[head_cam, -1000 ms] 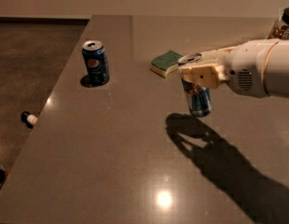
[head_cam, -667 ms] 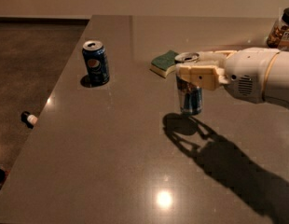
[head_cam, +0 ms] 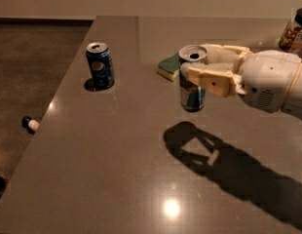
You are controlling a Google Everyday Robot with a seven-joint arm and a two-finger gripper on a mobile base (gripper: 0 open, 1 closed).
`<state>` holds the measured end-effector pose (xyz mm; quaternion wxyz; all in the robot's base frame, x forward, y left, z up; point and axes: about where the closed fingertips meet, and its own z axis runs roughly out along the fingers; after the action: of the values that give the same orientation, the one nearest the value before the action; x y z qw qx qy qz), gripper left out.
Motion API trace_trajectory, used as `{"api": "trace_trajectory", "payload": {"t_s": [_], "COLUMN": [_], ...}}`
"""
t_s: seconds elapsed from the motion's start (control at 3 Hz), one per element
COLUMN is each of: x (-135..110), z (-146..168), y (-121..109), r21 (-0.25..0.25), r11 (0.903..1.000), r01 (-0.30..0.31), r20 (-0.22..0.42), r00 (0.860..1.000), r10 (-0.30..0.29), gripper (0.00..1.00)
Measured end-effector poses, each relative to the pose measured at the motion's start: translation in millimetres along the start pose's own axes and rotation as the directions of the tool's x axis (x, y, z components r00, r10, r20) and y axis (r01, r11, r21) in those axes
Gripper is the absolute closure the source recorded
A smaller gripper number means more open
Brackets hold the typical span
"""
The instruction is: Place redbull can upright
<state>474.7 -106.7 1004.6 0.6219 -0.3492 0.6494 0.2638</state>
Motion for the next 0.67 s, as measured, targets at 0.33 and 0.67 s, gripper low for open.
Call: {"api": "trace_trajectory", "payload": {"t_s": [0.33,0.67], "x": [4,15], "z": [-1,-2], "y": [6,7], "r21": [-0.04,-0.054], "r11": [0.9827,0.9536], "r01": [0.181,0.296], "r20": [0.026,0.028], "r00": [0.983,0.955], "r10": [-0.18,-0.295], "gripper": [1.0,1.0]}}
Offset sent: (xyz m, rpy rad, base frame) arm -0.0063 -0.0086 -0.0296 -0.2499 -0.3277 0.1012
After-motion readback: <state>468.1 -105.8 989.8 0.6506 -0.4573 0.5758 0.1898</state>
